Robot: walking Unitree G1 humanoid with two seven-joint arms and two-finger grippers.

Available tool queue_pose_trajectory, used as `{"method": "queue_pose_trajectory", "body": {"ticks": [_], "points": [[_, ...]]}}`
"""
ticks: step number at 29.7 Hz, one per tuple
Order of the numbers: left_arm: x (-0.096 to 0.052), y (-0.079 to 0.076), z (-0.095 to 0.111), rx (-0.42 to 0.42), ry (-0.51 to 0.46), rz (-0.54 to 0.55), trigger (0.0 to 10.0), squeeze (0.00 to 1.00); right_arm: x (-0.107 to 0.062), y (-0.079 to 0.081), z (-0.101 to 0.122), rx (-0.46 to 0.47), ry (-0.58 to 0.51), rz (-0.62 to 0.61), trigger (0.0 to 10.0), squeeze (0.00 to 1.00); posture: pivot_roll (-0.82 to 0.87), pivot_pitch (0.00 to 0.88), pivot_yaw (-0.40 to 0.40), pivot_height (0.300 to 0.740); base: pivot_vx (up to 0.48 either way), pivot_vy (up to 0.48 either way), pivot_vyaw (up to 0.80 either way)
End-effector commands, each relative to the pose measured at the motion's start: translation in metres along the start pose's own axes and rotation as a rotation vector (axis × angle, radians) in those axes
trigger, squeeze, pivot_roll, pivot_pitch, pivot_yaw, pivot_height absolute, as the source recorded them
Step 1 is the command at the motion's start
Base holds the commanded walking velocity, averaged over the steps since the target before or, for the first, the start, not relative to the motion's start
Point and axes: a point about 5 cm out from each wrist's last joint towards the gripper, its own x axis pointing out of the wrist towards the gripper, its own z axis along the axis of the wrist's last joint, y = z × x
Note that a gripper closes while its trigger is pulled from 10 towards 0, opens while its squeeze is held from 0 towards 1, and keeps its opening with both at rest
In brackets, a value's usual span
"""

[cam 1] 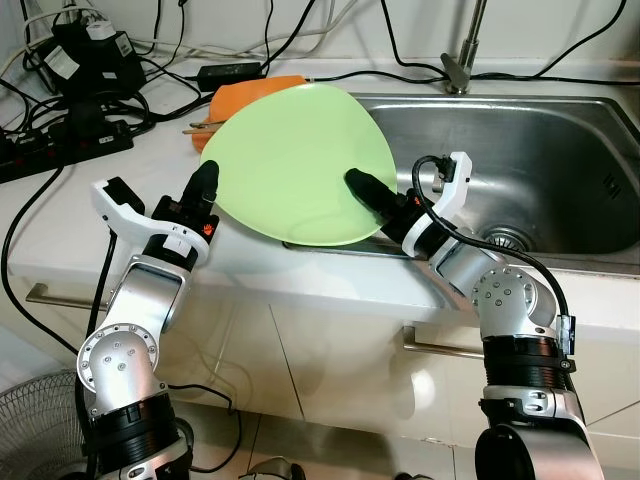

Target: Kitchen organization

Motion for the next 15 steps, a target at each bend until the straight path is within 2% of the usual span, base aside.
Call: {"method": "queue_pose_trajectory", "body": {"ticks": [1, 3, 4, 5, 6, 7, 8, 12, 15], "points": [[-0.001, -0.002, -0.009, 0.051, 0.066, -0.029, 0.0, 0.0, 0.002, 0.004, 0.003, 0.039, -0.02, 0.028, 0.0, 0.0, 0.04, 0.051, 0.112, 0.74, 0.0, 0.0, 0.0], [-0.001, -0.002, -0.01, 0.058, 0.076, -0.026, 0.0, 0.0, 0.002, 0.004, 0.003, 0.04, -0.022, 0.03, 0.0, 0.0, 0.04, 0.051, 0.112, 0.74, 0.0, 0.0, 0.0], [-0.001, -0.001, -0.012, 0.081, 0.09, -0.02, 1.9, 0.0, 0.002, 0.004, 0.003, 0.043, -0.024, 0.032, 0.0, 0.0, 0.04, 0.049, 0.112, 0.74, 0.0, 0.0, 0.0], [-0.001, 0.0, -0.014, 0.093, 0.105, -0.013, 4.6, 0.0, 0.002, 0.005, 0.004, 0.045, -0.026, 0.035, 0.0, 0.0, 0.04, 0.048, 0.112, 0.74, 0.0, 0.0, 0.0], [-0.001, 0.001, -0.015, 0.1, 0.115, -0.008, 4.6, 0.0, 0.002, 0.005, 0.004, 0.046, -0.027, 0.036, 0.0, 0.0, 0.04, 0.048, 0.112, 0.74, 0.0, 0.0, 0.0], [-0.001, 0.002, -0.016, 0.121, 0.124, 0.0, 10.0, 0.87, 0.002, 0.005, 0.004, 0.048, -0.028, 0.038, 0.0, 0.0, 0.04, 0.046, 0.113, 0.74, 0.0, 0.0, 0.0], [-0.002, 0.004, -0.017, 0.137, 0.142, 0.008, 10.0, 1.0, 0.003, 0.005, 0.005, 0.048, -0.029, 0.039, 0.0, 0.0, 0.04, 0.045, 0.113, 0.74, 0.0, 0.0, 0.0], [-0.001, 0.008, -0.02, 0.253, 0.171, 0.025, 10.0, 1.0, 0.003, 0.006, 0.006, 0.048, -0.035, 0.043, 0.0, 0.0, 0.04, 0.043, 0.113, 0.74, 0.0, 0.0, 0.0], [-0.001, 0.008, -0.02, 0.295, 0.178, 0.025, 10.0, 1.0, 0.003, 0.005, 0.007, 0.047, -0.039, 0.04, 0.0, 0.0, 0.04, 0.043, 0.113, 0.74, 0.0, 0.0, 0.0]]}}
